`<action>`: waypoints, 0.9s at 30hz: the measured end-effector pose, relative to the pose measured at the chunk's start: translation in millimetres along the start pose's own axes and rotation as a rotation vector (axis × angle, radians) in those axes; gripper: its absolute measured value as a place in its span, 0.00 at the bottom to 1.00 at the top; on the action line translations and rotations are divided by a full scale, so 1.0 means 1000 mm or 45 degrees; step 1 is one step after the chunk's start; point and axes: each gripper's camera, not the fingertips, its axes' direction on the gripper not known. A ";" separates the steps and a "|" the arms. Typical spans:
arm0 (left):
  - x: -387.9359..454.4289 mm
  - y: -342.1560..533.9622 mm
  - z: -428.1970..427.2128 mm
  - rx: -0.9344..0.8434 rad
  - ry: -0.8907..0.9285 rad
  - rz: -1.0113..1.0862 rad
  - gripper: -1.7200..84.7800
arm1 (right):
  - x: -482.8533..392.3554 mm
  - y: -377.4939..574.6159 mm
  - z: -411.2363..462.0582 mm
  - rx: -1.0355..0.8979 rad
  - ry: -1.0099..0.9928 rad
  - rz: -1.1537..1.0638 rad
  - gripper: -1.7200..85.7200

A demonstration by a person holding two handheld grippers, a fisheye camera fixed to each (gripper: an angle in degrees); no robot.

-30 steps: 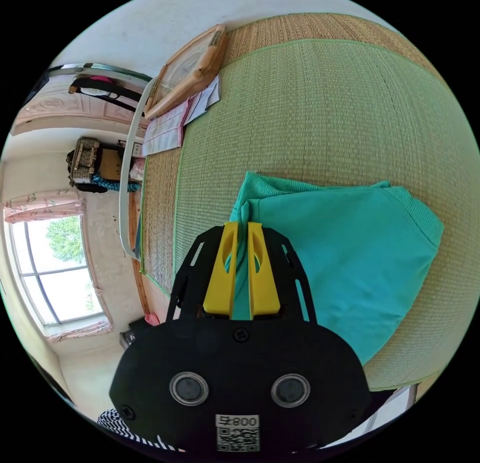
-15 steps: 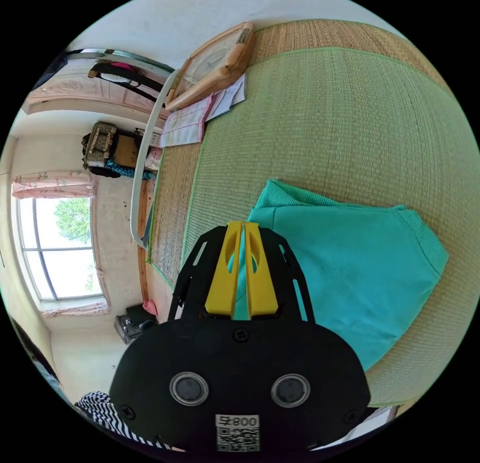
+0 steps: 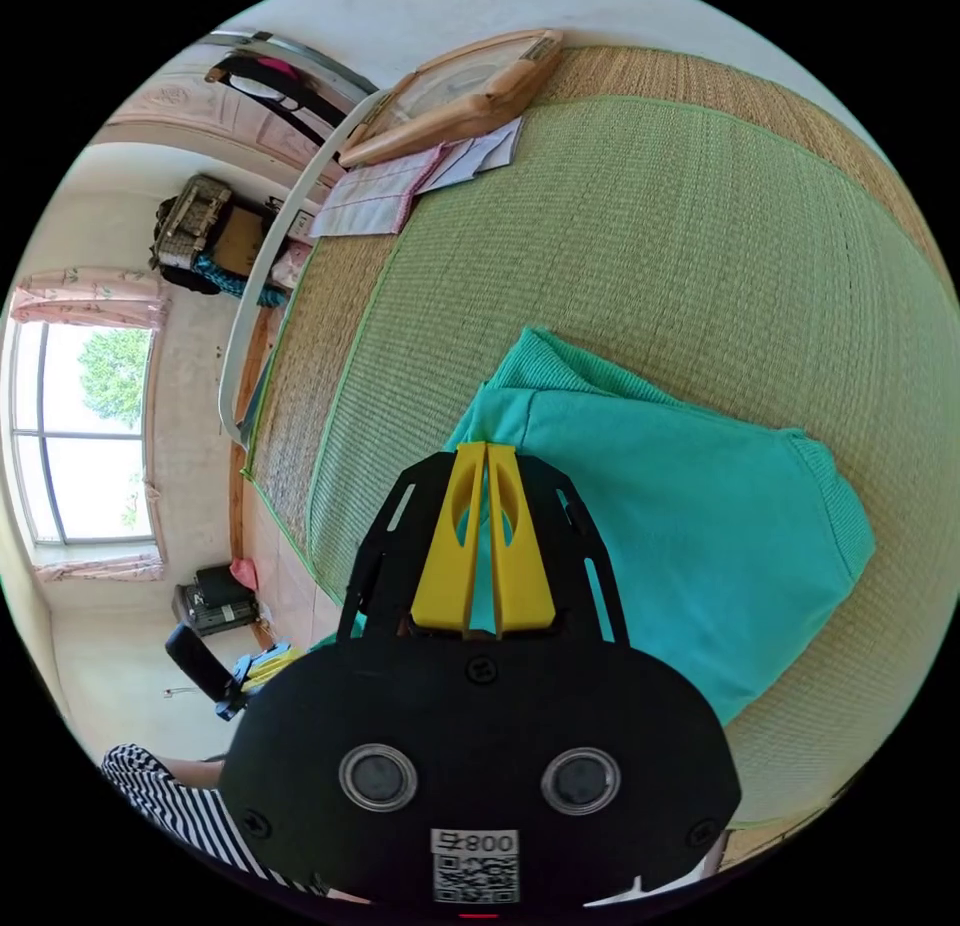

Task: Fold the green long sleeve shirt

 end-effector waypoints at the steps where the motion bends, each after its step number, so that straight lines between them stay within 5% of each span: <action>1: 0.005 -0.003 -0.006 0.017 -0.019 0.014 0.02 | 0.000 0.001 -0.001 0.001 -0.001 0.000 0.02; 10: 0.014 -0.039 0.021 -0.231 -0.147 0.027 0.02 | -0.014 0.012 -0.040 0.036 -0.001 -0.064 0.02; 27: 0.036 -0.082 -0.008 -0.321 -0.235 0.160 0.02 | -0.029 0.021 -0.072 0.048 0.215 -0.182 0.02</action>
